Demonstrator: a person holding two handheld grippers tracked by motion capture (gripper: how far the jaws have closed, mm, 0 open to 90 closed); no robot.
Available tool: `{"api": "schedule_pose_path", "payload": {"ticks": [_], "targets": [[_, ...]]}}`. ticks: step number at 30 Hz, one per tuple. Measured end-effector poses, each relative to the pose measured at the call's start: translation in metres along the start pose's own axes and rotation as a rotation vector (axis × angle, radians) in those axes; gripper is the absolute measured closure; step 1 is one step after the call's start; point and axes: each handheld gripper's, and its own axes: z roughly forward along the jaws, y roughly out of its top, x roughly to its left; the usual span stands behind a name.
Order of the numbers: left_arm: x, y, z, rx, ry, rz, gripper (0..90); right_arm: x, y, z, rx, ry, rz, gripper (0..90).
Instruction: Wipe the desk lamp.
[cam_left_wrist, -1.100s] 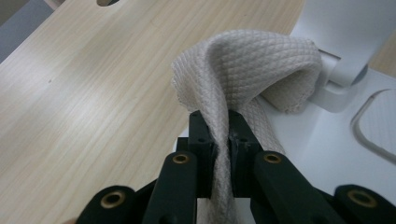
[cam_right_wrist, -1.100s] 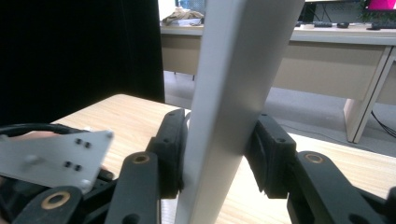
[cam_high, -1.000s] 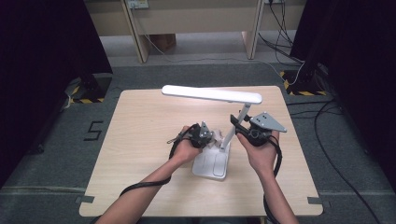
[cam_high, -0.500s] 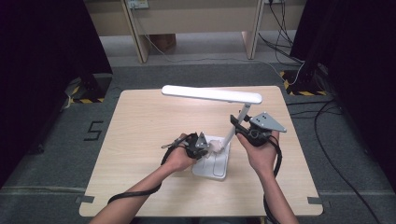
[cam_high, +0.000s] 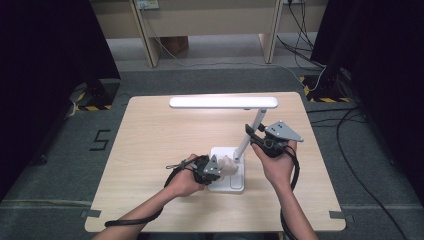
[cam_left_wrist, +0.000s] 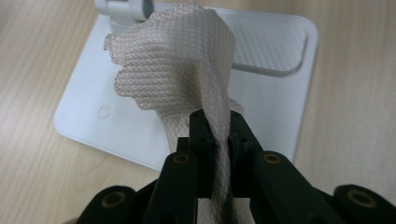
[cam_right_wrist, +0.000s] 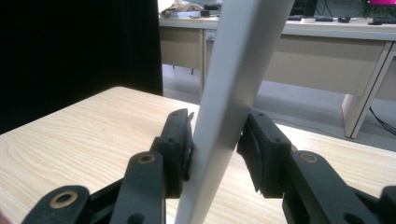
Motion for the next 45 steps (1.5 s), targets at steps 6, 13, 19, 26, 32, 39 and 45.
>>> {"api": "schedule_pose_path", "payload": {"ticks": [6,13,19,26,32,39,45], "targets": [[-0.015,-0.004,-0.007,0.005,-0.056,0.038,82.8,0.0,0.0,0.0,0.001,0.0,0.001,62.1],[-0.018,-0.008,-0.024,-0.02,-0.104,0.004,82.5,0.0,0.0,-0.001,0.003,-0.001,0.004,62.0],[0.025,-0.01,-0.027,-0.056,0.148,-0.135,82.6,0.001,0.0,0.0,0.004,0.0,0.004,61.9],[0.07,-0.016,0.009,-0.062,0.282,-0.274,82.5,0.0,0.0,0.0,0.0,0.002,-0.001,61.8],[0.059,-0.014,0.019,-0.037,0.22,-0.228,82.5,0.0,0.0,0.0,0.002,0.006,0.009,61.9],[0.04,-0.015,0.01,-0.015,0.156,-0.16,82.4,0.0,0.0,0.0,0.006,-0.001,0.005,61.9],[0.023,-0.016,0.003,-0.003,0.11,-0.106,82.3,0.001,-0.001,0.0,0.003,-0.003,0.003,61.9]]}}
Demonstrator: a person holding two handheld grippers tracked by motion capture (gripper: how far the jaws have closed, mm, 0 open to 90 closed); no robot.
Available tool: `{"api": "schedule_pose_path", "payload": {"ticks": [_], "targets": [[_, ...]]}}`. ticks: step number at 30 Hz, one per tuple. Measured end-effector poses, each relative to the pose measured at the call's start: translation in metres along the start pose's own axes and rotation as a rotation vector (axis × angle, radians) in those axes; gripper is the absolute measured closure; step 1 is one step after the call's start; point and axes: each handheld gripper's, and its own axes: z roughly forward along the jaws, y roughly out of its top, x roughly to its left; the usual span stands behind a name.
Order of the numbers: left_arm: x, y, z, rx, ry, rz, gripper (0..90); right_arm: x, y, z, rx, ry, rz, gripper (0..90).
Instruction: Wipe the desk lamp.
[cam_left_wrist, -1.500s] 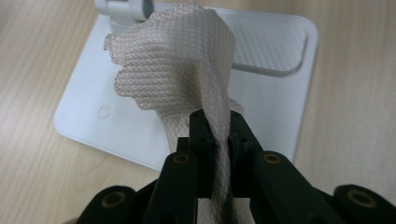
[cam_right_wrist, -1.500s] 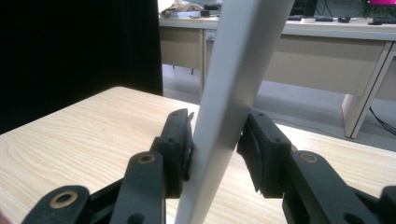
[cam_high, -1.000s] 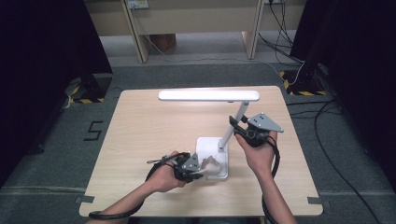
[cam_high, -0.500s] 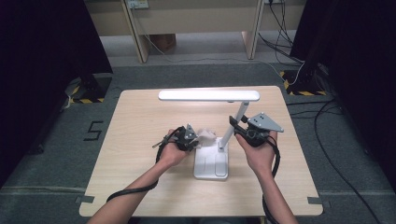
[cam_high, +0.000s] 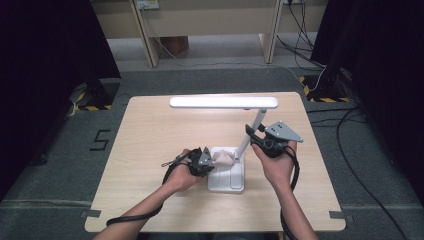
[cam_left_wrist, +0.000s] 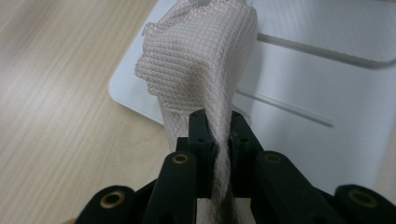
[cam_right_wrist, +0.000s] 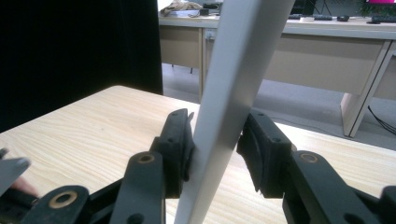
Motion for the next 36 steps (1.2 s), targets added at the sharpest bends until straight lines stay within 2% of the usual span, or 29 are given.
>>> {"api": "schedule_pose_path", "payload": {"ticks": [5,15,19,22,29,33,36], "targets": [[-0.012,-0.005,-0.008,0.009,-0.032,0.046,82.1,0.0,0.0,0.0,0.004,0.002,-0.001,61.9],[-0.032,-0.011,-0.02,0.025,-0.093,0.102,82.0,0.0,0.001,-0.001,0.007,0.0,-0.008,61.8],[-0.036,-0.012,-0.024,0.038,-0.121,0.124,82.0,0.0,0.001,-0.001,0.01,0.0,-0.009,61.8],[-0.038,-0.011,-0.028,0.022,-0.158,0.112,81.9,0.0,0.001,0.0,0.011,0.001,-0.008,61.8],[-0.033,0.001,-0.031,-0.055,-0.139,0.068,81.9,0.0,0.001,-0.001,0.012,0.0,-0.01,61.6],[-0.03,0.011,-0.029,-0.102,-0.102,0.038,81.9,0.0,0.001,-0.001,0.013,0.0,-0.011,61.5],[-0.029,0.021,-0.023,-0.125,-0.07,0.042,81.9,0.0,0.001,-0.001,0.012,0.0,-0.011,61.5]]}}
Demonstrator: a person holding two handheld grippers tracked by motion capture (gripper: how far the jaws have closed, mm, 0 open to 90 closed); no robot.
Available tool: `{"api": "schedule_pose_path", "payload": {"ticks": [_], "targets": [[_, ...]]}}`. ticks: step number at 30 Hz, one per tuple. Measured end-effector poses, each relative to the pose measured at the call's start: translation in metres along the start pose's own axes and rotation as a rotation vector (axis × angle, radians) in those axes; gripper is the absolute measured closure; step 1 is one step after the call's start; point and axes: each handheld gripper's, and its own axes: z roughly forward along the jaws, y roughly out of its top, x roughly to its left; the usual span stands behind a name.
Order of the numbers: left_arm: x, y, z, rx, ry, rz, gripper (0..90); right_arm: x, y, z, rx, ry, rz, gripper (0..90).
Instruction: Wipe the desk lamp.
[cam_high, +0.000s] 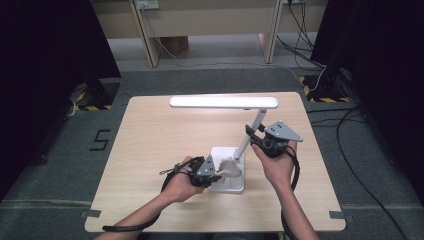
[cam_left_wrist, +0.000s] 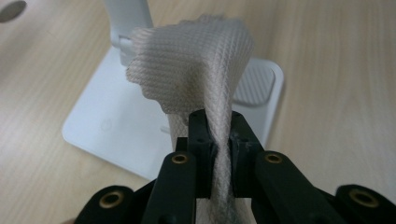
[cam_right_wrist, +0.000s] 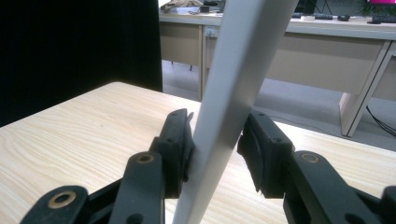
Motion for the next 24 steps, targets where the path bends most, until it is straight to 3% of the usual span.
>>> {"api": "schedule_pose_path", "payload": {"ticks": [3,7,11,13,17,24], "targets": [[0.001,0.009,0.009,0.0,0.005,0.014,81.8,0.0,0.0,0.0,0.004,0.0,-0.003,61.4],[0.002,0.018,0.025,0.007,0.009,0.005,81.6,0.0,0.0,0.0,0.003,0.0,-0.003,61.3],[0.006,0.02,0.044,0.024,0.022,-0.029,81.7,0.0,0.0,0.0,0.001,-0.001,-0.002,61.3],[0.006,0.02,0.052,0.042,0.025,-0.023,81.7,0.0,0.0,0.0,-0.001,0.001,-0.001,61.2],[0.004,0.023,0.054,0.059,0.021,0.005,81.8,0.0,0.0,0.0,0.0,0.003,0.0,61.2],[-0.007,0.027,0.046,0.082,-0.043,0.072,81.7,0.0,-0.001,0.0,0.0,0.003,-0.005,61.1]]}}
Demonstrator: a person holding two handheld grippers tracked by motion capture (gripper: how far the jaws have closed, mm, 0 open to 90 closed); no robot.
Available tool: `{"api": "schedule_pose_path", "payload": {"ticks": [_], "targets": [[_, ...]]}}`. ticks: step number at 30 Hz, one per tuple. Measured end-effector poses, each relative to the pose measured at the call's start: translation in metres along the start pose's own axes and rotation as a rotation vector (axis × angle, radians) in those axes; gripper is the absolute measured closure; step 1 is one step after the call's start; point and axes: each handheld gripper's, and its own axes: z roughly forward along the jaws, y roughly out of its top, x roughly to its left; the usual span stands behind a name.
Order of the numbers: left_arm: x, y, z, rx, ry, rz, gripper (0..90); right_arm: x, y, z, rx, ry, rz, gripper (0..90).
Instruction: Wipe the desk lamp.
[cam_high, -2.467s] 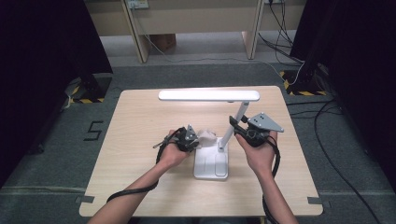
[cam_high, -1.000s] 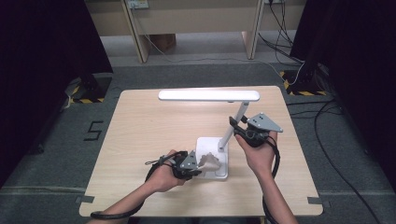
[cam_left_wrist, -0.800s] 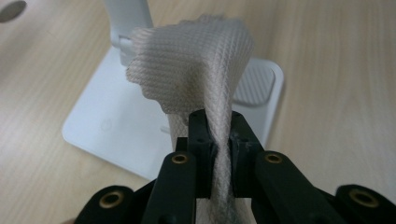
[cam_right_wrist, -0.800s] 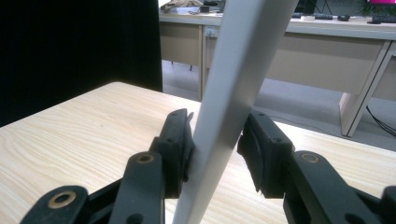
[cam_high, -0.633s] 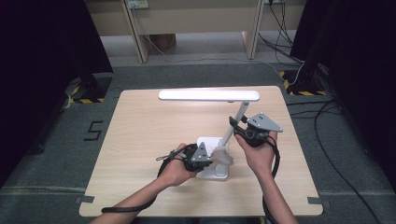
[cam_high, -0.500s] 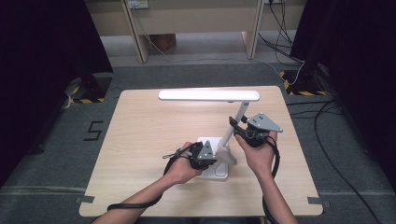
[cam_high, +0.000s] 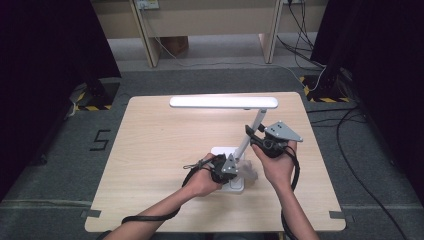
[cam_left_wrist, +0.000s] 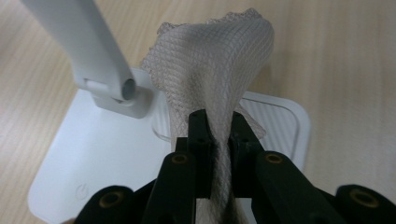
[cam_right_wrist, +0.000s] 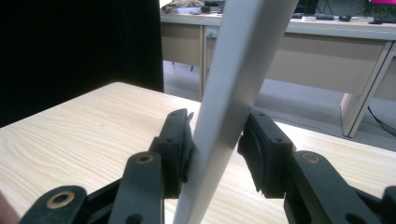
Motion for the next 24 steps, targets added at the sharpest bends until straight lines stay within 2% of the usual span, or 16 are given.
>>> {"api": "schedule_pose_path", "payload": {"ticks": [7,9,12,14,18,24], "targets": [[-0.016,-0.003,-0.01,0.016,-0.086,0.065,81.7,0.0,0.0,-0.001,0.005,0.0,-0.002,60.8],[-0.022,-0.005,-0.015,0.01,-0.117,0.072,81.5,0.0,0.0,-0.001,0.005,0.0,-0.003,60.7],[-0.027,-0.01,-0.024,0.002,-0.128,0.079,81.1,-0.001,-0.001,-0.002,0.002,-0.001,-0.01,60.3],[-0.028,-0.015,-0.031,-0.013,-0.118,0.068,81.0,-0.001,-0.001,-0.003,0.004,0.002,-0.005,60.0],[-0.022,-0.024,-0.047,-0.041,-0.068,0.038,81.1,-0.001,-0.002,-0.003,0.001,0.003,0.003,59.3],[-0.002,-0.041,-0.074,-0.063,0.029,-0.034,81.0,-0.002,-0.004,-0.003,0.006,0.007,0.01,53.8]]}}
